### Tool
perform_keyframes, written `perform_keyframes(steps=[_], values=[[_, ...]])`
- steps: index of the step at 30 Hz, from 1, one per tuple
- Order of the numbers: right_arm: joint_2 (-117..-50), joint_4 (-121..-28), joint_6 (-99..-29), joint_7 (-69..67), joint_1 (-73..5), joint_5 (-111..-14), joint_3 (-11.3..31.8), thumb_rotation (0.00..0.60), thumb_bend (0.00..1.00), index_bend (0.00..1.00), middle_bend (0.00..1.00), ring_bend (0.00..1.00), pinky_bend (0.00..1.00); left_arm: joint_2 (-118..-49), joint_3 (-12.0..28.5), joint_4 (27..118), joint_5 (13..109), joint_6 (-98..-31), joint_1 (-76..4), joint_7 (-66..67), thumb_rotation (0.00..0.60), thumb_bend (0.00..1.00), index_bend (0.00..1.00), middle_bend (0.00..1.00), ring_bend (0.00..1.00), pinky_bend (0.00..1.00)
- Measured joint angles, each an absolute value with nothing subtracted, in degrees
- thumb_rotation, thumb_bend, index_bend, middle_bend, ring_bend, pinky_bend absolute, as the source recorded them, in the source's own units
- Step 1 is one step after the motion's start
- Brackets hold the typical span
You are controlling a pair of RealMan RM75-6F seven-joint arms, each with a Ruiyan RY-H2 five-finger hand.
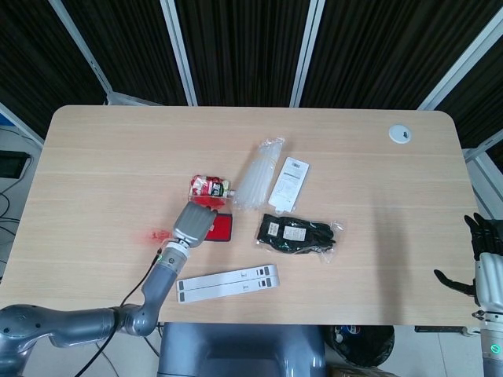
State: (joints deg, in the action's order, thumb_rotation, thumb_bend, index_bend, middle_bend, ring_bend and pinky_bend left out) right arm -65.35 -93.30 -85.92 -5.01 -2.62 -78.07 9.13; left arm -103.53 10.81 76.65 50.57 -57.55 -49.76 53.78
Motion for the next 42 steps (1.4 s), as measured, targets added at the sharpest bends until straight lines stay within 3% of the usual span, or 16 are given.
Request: perform_keyframes(steps=[42], values=[[-65.35, -93.61, -85.90, -4.85, -2.62, -77.98, 9.15, 0.600, 0.06, 0.00, 0.00, 0.00, 0.18, -105.01, 8.92, 73.25, 47.20, -57.15, -52.04, 52.98, 0.600, 0.57, 0.77, 0.77, 0.64, 0.69]])
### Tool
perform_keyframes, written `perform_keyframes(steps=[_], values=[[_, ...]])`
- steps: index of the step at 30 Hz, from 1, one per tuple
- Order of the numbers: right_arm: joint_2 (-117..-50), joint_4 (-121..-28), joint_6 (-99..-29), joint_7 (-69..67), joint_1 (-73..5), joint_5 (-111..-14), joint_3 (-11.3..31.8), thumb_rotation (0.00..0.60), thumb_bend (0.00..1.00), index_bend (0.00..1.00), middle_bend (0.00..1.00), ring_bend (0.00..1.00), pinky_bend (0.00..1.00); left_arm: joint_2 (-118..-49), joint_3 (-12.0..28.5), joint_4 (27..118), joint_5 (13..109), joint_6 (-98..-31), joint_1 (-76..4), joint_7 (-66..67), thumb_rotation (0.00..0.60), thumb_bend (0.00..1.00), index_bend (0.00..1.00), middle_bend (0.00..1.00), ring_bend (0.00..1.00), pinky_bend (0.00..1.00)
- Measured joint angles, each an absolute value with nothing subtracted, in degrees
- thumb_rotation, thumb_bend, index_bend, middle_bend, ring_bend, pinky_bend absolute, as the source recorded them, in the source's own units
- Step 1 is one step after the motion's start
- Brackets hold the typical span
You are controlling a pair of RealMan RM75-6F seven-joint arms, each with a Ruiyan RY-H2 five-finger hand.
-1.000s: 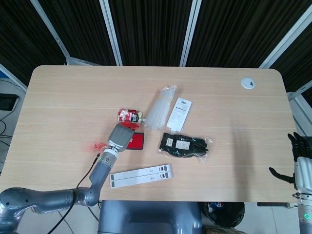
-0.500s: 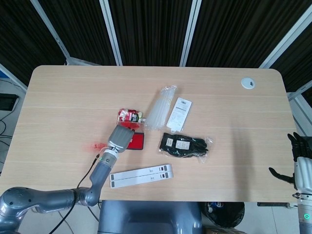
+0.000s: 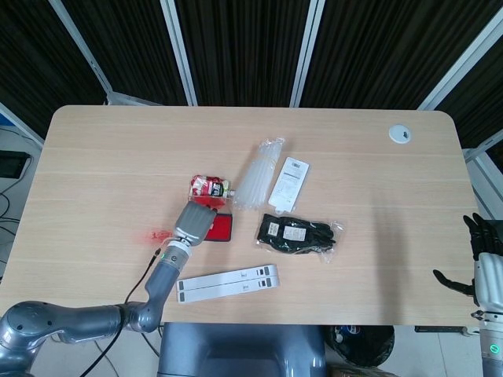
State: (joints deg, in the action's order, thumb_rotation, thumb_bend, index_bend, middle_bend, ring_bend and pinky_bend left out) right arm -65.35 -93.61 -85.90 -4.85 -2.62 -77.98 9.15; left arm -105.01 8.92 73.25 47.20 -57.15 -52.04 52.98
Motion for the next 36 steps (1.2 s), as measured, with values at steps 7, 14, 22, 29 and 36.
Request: perform_keyframes(steps=[7, 14, 22, 29, 36], values=[[-65.33, -93.68, -85.91, -4.86, -2.61, -77.98, 9.14, 0.600, 0.06, 0.00, 0.00, 0.00, 0.18, -104.16, 9.42, 74.74, 47.28, -57.75, -52.43, 53.23, 0.600, 0.57, 0.77, 0.77, 0.64, 0.69], [-65.31, -93.67, -85.86, -4.96, -2.60, -77.97, 9.12, 0.600, 0.06, 0.00, 0.00, 0.00, 0.18, -103.65, 9.46, 75.49, 46.75, -58.04, -52.64, 53.68, 0.600, 0.57, 0.77, 0.77, 0.64, 0.69], [-65.29, -93.58, -85.81, -5.03, -2.60, -77.99, 9.09, 0.600, 0.06, 0.00, 0.00, 0.00, 0.18, -104.01, 8.90, 74.96, 46.16, -57.92, -52.60, 53.79, 0.600, 0.57, 0.77, 0.77, 0.64, 0.69], [-65.31, -93.56, -85.74, -5.07, -2.63, -77.91, 9.12, 0.600, 0.06, 0.00, 0.00, 0.00, 0.18, -104.45, 8.38, 74.13, 45.86, -57.69, -52.53, 53.65, 0.600, 0.57, 0.77, 0.77, 0.64, 0.69], [-65.28, -93.63, -85.69, -5.15, -2.61, -77.81, 9.13, 0.600, 0.06, 0.00, 0.00, 0.00, 0.18, -104.88, 7.80, 73.18, 45.61, -57.55, -52.21, 53.39, 0.600, 0.57, 0.77, 0.77, 0.64, 0.69]])
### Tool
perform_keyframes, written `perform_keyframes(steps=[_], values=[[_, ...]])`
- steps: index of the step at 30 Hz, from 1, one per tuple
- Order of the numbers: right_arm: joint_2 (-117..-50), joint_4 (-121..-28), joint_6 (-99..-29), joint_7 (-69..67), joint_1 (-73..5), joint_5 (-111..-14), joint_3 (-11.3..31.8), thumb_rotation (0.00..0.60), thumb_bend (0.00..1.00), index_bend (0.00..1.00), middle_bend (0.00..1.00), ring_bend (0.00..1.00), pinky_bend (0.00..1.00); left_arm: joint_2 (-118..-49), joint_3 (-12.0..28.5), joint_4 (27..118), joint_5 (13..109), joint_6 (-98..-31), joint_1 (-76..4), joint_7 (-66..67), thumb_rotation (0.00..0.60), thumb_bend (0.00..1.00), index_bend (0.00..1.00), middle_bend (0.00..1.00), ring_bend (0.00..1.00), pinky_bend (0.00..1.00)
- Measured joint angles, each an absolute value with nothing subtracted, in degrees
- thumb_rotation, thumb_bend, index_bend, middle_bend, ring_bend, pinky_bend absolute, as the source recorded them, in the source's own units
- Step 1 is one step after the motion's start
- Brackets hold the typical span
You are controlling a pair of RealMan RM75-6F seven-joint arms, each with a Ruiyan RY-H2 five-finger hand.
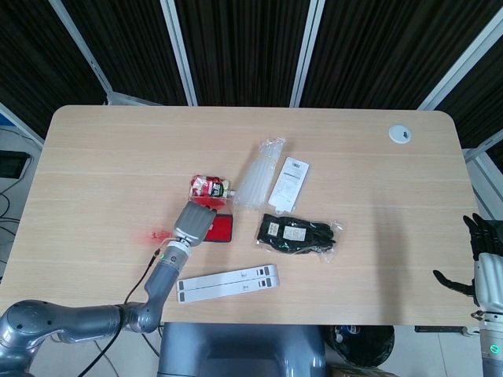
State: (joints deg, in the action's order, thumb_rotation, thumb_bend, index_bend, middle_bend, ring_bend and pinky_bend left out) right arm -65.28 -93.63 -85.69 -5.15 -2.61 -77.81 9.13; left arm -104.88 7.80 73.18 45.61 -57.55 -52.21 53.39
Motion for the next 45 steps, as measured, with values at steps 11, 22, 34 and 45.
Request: perform_keyframes(steps=[11, 22, 34, 45], values=[[-65.27, -93.71, -85.75, -5.16, -2.58, -77.84, 9.13, 0.600, 0.06, 0.00, 0.00, 0.00, 0.18, -104.56, 7.91, 73.51, 46.20, -57.97, -52.20, 52.99, 0.600, 0.57, 0.77, 0.77, 0.64, 0.69], [-65.21, -93.77, -85.78, -5.48, -2.54, -77.86, 9.16, 0.600, 0.06, 0.00, 0.00, 0.00, 0.18, -101.56, 9.36, 79.32, 47.47, -60.42, -52.49, 53.30, 0.600, 0.57, 0.77, 0.77, 0.64, 0.69], [-65.16, -94.06, -85.66, -5.61, -2.51, -77.74, 9.14, 0.600, 0.06, 0.00, 0.00, 0.00, 0.18, -92.49, 7.25, 89.08, 49.60, -64.09, -49.17, 52.40, 0.600, 0.57, 0.76, 0.76, 0.64, 0.69], [-65.08, -94.33, -85.54, -5.63, -2.48, -77.57, 9.13, 0.600, 0.06, 0.00, 0.00, 0.00, 0.18, -88.20, 2.25, 87.71, 52.48, -65.08, -43.57, 46.22, 0.600, 0.57, 0.74, 0.73, 0.61, 0.68]])
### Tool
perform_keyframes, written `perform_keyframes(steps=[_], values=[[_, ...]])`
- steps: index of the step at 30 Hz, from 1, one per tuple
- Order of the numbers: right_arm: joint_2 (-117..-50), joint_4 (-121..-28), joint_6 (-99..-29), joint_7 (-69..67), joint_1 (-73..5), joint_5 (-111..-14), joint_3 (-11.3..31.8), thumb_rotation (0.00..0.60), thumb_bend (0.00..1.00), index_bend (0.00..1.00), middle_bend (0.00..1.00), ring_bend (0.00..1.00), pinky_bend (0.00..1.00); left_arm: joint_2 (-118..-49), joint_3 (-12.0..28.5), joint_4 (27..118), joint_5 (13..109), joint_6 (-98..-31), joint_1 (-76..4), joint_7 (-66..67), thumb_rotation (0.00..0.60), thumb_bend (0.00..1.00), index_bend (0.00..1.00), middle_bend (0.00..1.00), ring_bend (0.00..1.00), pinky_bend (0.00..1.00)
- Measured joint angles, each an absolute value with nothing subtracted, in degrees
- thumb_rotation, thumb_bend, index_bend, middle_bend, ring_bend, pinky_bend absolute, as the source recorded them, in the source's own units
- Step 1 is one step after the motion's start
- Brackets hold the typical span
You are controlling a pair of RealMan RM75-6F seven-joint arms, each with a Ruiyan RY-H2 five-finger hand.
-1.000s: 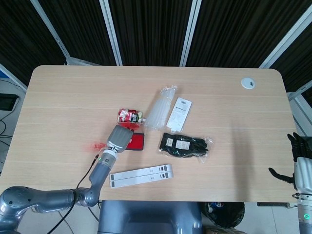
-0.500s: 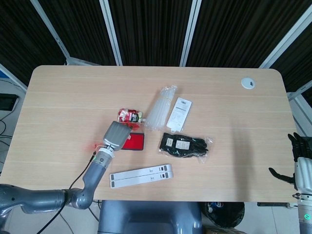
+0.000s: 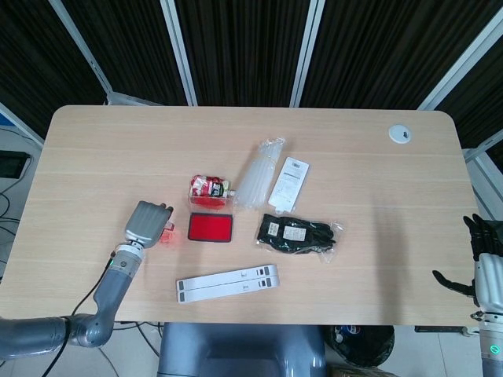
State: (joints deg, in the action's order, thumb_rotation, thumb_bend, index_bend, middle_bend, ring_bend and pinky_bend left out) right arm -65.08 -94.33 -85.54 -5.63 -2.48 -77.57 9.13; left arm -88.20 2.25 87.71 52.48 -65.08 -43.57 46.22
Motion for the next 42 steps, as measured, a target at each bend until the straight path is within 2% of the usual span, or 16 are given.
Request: perform_keyframes(steps=[7, 17, 30, 42], values=[[-65.05, -94.42, -85.49, -5.64, -2.47, -77.44, 9.16, 0.600, 0.06, 0.00, 0.00, 0.00, 0.18, -88.93, 0.65, 83.59, 55.53, -64.30, -41.45, 42.48, 0.600, 0.56, 0.74, 0.73, 0.61, 0.67], [-65.06, -94.53, -85.36, -5.80, -2.48, -77.42, 9.14, 0.600, 0.06, 0.00, 0.00, 0.00, 0.18, -91.41, 1.10, 80.11, 56.90, -62.65, -40.62, 41.21, 0.600, 0.56, 0.72, 0.72, 0.60, 0.66], [-64.99, -94.63, -85.23, -5.96, -2.48, -77.27, 9.17, 0.600, 0.06, 0.00, 0.00, 0.00, 0.18, -92.65, 1.87, 79.60, 56.95, -61.70, -40.08, 42.34, 0.600, 0.56, 0.70, 0.70, 0.59, 0.65], [-64.95, -94.74, -85.29, -6.01, -2.44, -77.22, 9.20, 0.600, 0.06, 0.00, 0.00, 0.00, 0.18, -92.83, 2.32, 79.40, 56.50, -60.65, -39.88, 43.01, 0.600, 0.49, 0.67, 0.67, 0.56, 0.64]])
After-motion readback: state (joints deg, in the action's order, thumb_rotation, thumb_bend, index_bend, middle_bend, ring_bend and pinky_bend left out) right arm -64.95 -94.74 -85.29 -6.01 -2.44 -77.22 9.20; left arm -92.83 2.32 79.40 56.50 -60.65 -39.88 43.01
